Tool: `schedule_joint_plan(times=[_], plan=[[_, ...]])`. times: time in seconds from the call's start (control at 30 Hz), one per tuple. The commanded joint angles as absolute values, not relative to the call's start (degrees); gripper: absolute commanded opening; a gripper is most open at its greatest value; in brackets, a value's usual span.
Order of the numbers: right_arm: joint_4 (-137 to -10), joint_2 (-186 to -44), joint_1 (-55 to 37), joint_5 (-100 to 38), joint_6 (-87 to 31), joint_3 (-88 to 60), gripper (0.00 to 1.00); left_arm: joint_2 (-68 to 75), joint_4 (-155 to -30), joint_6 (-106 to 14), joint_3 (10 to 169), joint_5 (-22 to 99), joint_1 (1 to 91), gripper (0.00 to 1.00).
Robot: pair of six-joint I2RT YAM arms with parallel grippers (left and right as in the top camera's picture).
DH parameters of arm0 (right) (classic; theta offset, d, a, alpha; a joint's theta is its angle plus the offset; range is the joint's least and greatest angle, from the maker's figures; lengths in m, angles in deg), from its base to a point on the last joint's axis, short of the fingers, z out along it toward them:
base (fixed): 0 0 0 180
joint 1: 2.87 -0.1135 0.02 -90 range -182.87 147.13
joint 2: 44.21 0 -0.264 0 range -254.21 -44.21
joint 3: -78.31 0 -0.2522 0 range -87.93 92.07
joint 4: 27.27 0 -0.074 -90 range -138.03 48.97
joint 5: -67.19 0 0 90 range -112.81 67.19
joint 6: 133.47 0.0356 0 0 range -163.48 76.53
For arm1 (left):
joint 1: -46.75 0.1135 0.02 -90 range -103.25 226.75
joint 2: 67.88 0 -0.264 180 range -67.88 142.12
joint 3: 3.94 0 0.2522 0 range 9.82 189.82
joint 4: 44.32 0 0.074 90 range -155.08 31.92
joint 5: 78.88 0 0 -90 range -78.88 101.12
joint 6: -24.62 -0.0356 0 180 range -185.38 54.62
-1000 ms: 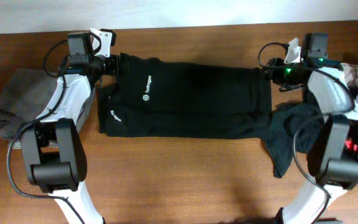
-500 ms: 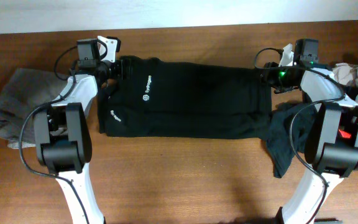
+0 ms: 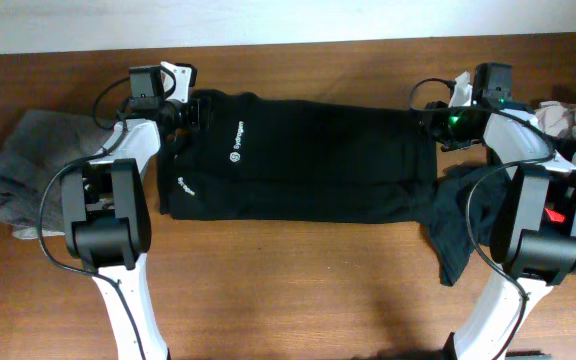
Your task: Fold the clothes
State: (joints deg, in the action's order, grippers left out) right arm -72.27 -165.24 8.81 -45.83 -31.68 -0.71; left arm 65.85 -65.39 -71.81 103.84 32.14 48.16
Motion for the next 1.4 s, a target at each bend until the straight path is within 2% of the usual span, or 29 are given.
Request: schedule_joint_plan(times=[0.0,0.13,0.37,0.4,0.5,0.57,0.67,0.83,0.97,1.0,1.03,1.37], plan=[[-72.29,-165.35,8.79,-46.42,-31.86,0.06,0.51,67.32,-64.98,-72.12,105.24,32.53,48.29,0.81],[-72.38,-165.35,8.79,-46.47,-31.86,0.06,0.51,67.86,-64.89,-72.12,105.24,32.58,48.27,0.76],[-72.80,-165.33,8.79,-46.64,-31.86,0.06,0.50,67.93,-64.93,-72.14,105.41,36.18,48.29,0.48],[-72.86,-165.33,8.79,-46.64,-31.86,0.06,0.50,67.93,-64.93,-72.14,105.52,36.95,48.29,0.42],[-72.86,-165.33,8.79,-46.60,-31.86,0.06,0.51,67.93,-65.65,-72.14,106.31,37.56,48.29,0.17],[-72.45,-165.33,8.94,-46.05,-31.88,0.06,0.51,67.91,-68.04,-72.14,108.25,38.41,48.34,0.05],[-71.68,-165.33,9.62,-44.41,-29.93,0.06,0.50,67.86,-72.04,-72.19,111.27,38.57,48.40,0.03],[-66.92,-165.33,11.50,-48.02,-27.51,0.08,0.38,67.84,-79.60,-72.21,116.28,38.59,48.40,0.02],[-65.60,-165.48,12.26,-48.50,-27.53,0.08,0.55,67.80,-85.72,-72.38,118.75,38.57,48.40,0.02],[-65.52,-165.92,12.17,-47.63,-27.55,0.08,0.64,67.80,-86.92,-72.38,118.75,38.57,48.40,0.02],[-65.19,-166.33,12.11,-47.69,-27.55,0.08,0.66,67.80,-87.40,-72.38,118.75,38.59,48.40,0.02],[-60.27,-171.77,9.25,-51.98,-28.19,0.06,0.68,67.80,-88.71,-72.40,118.75,38.57,48.40,0.02]])
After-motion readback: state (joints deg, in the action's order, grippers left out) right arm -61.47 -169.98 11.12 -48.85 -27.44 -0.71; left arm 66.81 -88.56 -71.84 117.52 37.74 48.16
